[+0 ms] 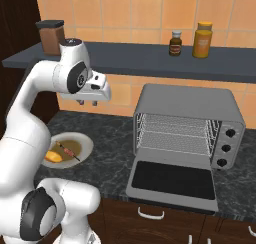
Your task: Pick up the kebab skewer and baguette bread, and place them inside the toaster oven. Close the toaster oven door and start by setting the timer.
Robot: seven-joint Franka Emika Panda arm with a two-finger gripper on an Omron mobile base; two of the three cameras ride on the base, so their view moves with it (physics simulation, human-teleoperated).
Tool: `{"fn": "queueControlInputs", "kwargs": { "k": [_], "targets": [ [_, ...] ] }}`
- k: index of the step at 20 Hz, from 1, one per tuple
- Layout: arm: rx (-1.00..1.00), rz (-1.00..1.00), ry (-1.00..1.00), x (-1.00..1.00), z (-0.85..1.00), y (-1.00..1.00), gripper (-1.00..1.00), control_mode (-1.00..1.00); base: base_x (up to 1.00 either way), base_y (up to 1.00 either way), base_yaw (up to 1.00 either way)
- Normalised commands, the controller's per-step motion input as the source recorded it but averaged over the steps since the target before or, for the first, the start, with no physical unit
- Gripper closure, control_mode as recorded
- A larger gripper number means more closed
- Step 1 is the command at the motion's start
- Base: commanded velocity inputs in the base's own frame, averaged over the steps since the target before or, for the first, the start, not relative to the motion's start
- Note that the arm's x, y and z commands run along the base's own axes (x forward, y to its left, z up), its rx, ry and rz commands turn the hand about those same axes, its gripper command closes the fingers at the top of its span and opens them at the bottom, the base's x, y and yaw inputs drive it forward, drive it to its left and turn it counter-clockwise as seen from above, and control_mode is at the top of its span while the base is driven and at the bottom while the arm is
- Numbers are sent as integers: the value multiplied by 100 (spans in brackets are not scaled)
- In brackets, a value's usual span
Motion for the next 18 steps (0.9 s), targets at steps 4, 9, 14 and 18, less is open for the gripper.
{"fn": "queueControlInputs", "kwargs": {
  "k": [4,9,14,18],
  "targets": [
    [5,0,-2,-50,-22,-23,-100,-100,0,0,0],
    [5,2,-13,-63,-49,-94,-100,-100,0,0,0],
    [6,8,-32,-31,-55,-100,-100,-100,0,0,0],
    [3,3,-41,-3,-63,-100,-100,-100,0,0,0]
  ]
}}
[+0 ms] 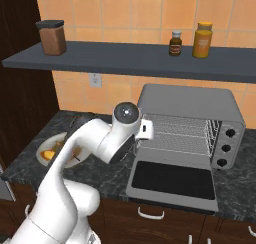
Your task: Pick up the kebab skewer and baguette bread, and place them inside the toaster oven. Close the toaster oven door and start by setting the timer.
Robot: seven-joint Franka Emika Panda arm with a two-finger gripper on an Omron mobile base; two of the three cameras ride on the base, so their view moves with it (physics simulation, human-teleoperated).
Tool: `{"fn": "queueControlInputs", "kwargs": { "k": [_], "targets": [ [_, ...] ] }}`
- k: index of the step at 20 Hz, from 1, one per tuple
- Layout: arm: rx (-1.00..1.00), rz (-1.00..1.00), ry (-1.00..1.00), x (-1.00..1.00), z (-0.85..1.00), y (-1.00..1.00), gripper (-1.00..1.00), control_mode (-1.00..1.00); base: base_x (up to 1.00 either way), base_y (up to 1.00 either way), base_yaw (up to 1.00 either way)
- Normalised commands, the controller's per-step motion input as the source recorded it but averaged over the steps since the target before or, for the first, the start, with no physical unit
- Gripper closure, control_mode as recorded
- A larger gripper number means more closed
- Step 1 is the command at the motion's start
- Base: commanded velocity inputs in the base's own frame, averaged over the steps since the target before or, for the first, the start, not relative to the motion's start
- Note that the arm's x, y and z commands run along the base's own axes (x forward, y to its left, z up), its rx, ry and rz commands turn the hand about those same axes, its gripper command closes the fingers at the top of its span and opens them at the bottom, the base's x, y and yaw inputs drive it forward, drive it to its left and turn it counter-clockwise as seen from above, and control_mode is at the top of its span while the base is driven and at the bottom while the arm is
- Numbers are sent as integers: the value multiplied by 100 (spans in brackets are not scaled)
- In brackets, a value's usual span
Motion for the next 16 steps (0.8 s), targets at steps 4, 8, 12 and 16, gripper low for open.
{"fn": "queueControlInputs", "kwargs": {
  "k": [4,8,12,16],
  "targets": [
    [8,7,-25,8,-52,-100,-100,-100,0,0,0],
    [6,1,-19,37,-30,-78,-100,-100,0,0,0],
    [1,0,-13,36,-25,-25,-100,-100,0,0,0],
    [0,0,0,58,-6,-26,-100,-100,0,0,0]
  ]
}}
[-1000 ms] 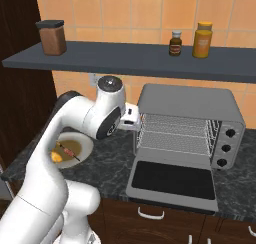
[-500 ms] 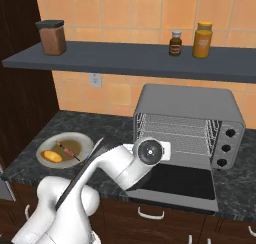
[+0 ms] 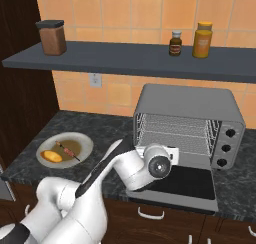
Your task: Pick up the kebab skewer and baguette bread, and place them inside the toaster oven. Close the toaster oven door and start by setting the timer.
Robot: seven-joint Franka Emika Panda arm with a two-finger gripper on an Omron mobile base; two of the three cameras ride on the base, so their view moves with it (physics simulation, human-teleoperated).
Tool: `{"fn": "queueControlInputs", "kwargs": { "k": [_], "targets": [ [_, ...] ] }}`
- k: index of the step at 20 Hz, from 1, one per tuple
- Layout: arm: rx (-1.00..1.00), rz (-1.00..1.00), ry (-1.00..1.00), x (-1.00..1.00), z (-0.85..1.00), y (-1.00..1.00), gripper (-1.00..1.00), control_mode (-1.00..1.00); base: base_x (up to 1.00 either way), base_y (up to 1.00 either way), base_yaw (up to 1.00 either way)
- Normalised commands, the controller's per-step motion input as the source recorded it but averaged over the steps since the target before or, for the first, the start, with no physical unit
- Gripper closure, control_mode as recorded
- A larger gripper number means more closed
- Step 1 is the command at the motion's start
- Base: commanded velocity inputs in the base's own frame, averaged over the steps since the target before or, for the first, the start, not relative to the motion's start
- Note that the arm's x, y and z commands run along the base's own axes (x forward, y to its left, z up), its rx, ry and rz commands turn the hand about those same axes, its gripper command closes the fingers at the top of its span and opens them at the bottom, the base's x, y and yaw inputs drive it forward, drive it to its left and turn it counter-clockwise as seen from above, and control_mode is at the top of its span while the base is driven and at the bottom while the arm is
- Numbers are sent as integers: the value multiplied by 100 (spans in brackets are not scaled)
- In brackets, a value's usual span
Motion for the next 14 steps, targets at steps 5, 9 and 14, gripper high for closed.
{"fn": "queueControlInputs", "kwargs": {
  "k": [5,9,14],
  "targets": [
    [0,0,0,32,-13,-46,-100,-100,0,0,0],
    [0,0,-5,34,-25,-16,-100,-100,0,0,0],
    [0,0,-11,43,-14,-2,-100,-100,0,0,0]
  ]
}}
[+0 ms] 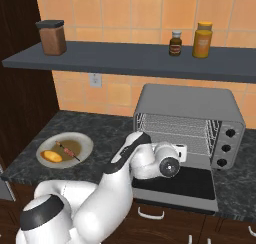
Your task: Pick up the kebab skewer and baguette bread, and place them inside the toaster oven. Close the toaster oven door and start by setting the timer.
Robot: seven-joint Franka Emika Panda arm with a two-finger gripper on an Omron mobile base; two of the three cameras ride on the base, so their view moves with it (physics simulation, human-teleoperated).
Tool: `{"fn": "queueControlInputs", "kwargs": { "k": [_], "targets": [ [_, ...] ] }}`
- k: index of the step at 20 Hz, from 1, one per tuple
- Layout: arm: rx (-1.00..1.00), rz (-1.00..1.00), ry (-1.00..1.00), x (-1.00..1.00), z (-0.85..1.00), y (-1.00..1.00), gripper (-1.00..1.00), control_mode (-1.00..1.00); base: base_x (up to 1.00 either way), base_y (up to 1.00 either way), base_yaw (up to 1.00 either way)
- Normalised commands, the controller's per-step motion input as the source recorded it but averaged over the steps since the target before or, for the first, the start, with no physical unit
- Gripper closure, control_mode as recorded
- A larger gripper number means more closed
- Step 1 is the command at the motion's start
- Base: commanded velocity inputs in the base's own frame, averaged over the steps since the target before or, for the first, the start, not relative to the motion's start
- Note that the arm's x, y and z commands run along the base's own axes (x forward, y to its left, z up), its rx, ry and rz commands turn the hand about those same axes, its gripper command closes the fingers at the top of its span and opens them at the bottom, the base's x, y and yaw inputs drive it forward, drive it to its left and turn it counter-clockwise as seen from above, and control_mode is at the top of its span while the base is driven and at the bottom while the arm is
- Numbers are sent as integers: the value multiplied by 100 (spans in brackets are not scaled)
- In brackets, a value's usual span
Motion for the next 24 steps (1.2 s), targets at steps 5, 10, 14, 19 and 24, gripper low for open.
{"fn": "queueControlInputs", "kwargs": {
  "k": [5,10,14,19,24],
  "targets": [
    [0,0,1,25,-24,-19,-100,-100,0,0,0],
    [0,0,0,29,-15,-20,-100,-100,0,0,0],
    [-1,0,0,23,-33,-13,-100,-100,0,0,0],
    [-1,0,0,27,-29,-2,-100,-100,0,0,0],
    [0,0,-1,24,-3,-2,-100,-100,0,0,0]
  ]
}}
